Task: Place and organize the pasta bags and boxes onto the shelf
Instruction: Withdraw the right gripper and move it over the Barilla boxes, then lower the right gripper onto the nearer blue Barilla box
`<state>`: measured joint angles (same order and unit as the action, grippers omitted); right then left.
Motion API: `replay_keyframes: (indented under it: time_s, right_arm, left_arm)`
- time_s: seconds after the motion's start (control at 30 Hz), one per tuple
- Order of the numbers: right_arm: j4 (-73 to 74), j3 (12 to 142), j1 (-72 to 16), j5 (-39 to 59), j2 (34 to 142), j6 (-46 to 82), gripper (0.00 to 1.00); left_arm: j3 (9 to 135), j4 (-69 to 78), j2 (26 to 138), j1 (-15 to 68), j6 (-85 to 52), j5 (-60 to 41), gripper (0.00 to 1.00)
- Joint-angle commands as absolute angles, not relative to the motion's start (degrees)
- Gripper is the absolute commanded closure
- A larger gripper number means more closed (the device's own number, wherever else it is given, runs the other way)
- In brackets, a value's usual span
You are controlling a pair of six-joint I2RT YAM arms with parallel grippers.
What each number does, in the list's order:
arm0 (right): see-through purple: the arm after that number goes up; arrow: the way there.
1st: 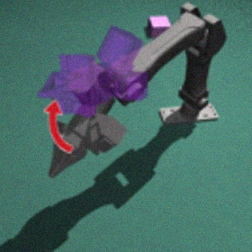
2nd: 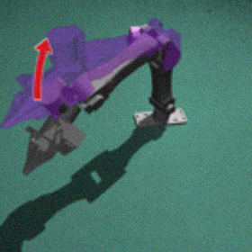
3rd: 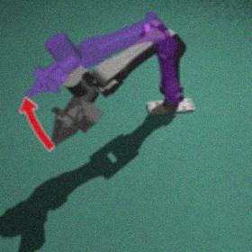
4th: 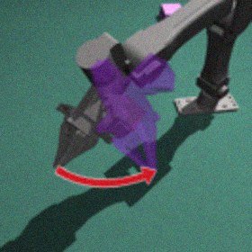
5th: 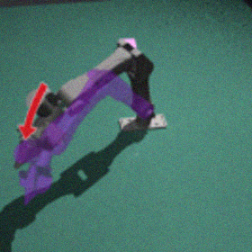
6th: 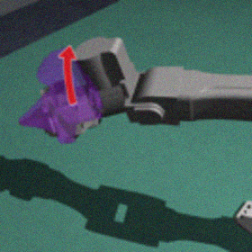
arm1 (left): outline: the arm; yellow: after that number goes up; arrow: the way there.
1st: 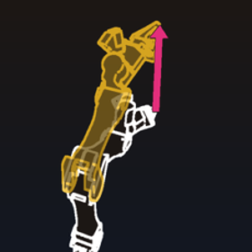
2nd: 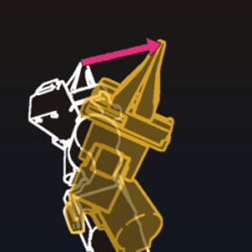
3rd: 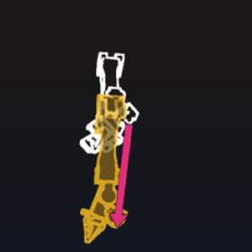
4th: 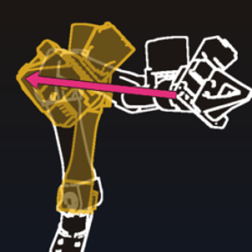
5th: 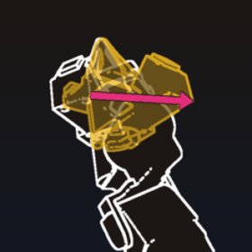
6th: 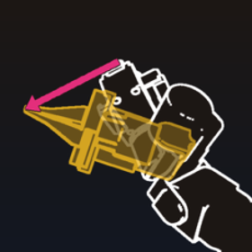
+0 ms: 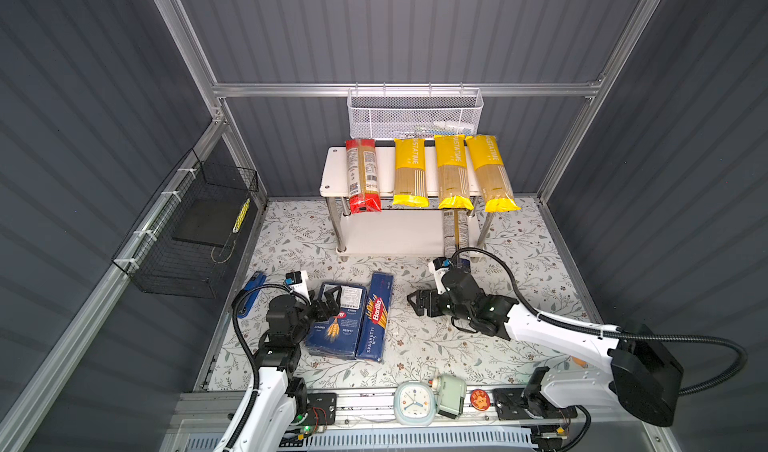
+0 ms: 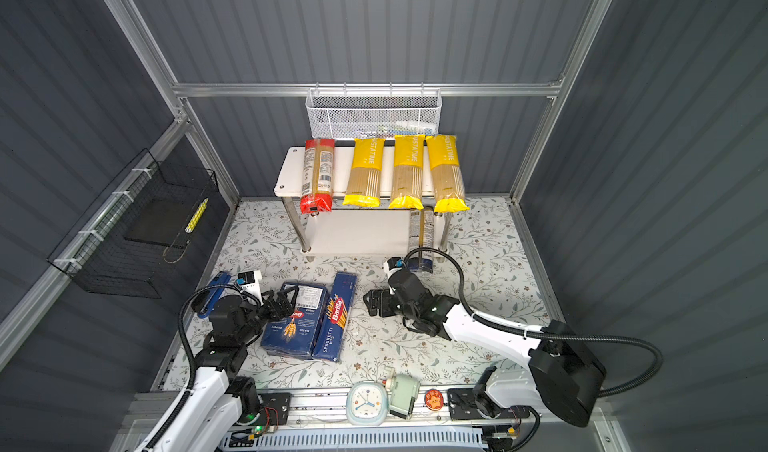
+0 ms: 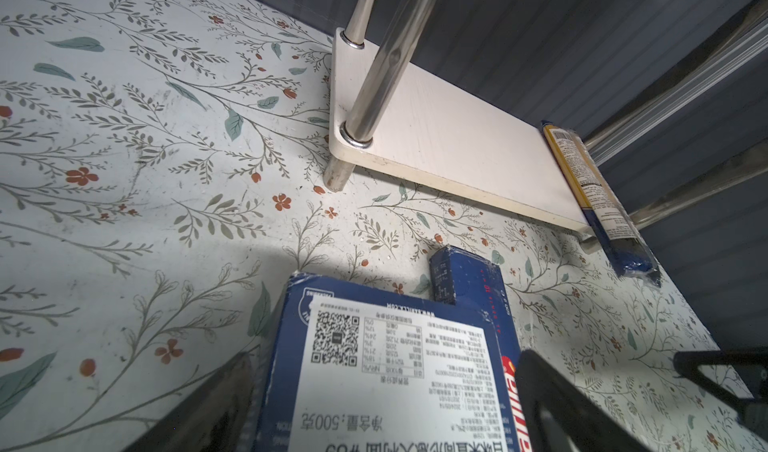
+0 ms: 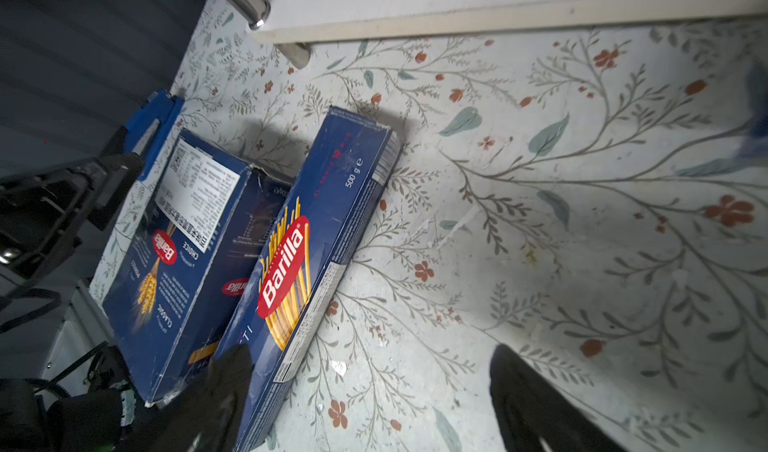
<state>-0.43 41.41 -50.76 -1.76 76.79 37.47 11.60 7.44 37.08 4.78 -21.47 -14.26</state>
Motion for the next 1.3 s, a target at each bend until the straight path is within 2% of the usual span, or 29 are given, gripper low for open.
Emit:
replay_keyframes:
  time_s: [0.0,0.47,1.27]
  right_arm:
    - [-5.0,45.7,-54.2,-7.3,80.7,39.9,0.09]
    - [-10.9,59.2,-64.0,-6.2,97.5,47.0,0.06]
    - [-17.7,68.6,-65.7,-8.0,107.0,45.4,0.01]
  left_arm:
    - [11.0,8.5,36.6,4.4,-21.1,-15.3,0.01]
    - [11.0,8.5,36.6,4.4,-21.2,-15.2,0.01]
    - [11.0,8.5,36.5,4.4,-21.2,-15.1,0.01]
